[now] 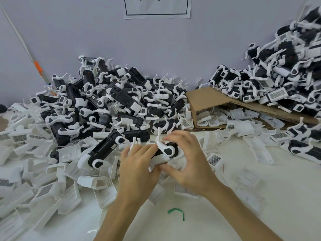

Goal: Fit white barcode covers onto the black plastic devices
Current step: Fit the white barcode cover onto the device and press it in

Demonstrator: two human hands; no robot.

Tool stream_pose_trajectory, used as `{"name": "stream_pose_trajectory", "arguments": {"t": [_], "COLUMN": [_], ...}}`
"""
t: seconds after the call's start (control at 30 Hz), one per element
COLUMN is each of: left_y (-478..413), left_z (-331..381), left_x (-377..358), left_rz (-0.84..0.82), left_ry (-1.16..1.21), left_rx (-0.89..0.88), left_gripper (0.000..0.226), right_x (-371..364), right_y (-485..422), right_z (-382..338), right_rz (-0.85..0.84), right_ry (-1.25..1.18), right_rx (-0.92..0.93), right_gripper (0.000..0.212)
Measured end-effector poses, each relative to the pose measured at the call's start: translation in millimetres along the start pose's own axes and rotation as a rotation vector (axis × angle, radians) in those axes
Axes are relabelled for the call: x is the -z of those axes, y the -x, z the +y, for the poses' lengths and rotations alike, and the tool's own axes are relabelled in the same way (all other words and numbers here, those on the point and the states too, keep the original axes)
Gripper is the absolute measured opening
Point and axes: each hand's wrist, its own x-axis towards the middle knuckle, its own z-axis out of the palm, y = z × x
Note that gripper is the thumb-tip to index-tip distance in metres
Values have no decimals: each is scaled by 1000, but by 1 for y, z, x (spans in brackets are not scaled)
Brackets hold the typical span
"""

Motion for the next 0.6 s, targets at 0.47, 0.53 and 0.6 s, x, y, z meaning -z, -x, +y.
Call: {"name": "stream_pose_trajectory", "arguments": {"t": [0.47,0.53,0.6], "left_y": [1,1,1], "left_z": [-4,-4,-4], "left_x": [-7,-7,-7], "left_rz": [164,178,204], "left_ry": [-61,-58,-53], "left_rx": [-116,-116,-116], "left_gripper": [34,32,31], "right_x": [-4,-5,-5], "right_y": [3,3,3], "right_z": [-8,-9,-11], "right_rz": [60,69,82], "right_ry": [-256,-259,-301], "right_rx": [-255,-257,-273], "right_gripper": [37,35,38]}}
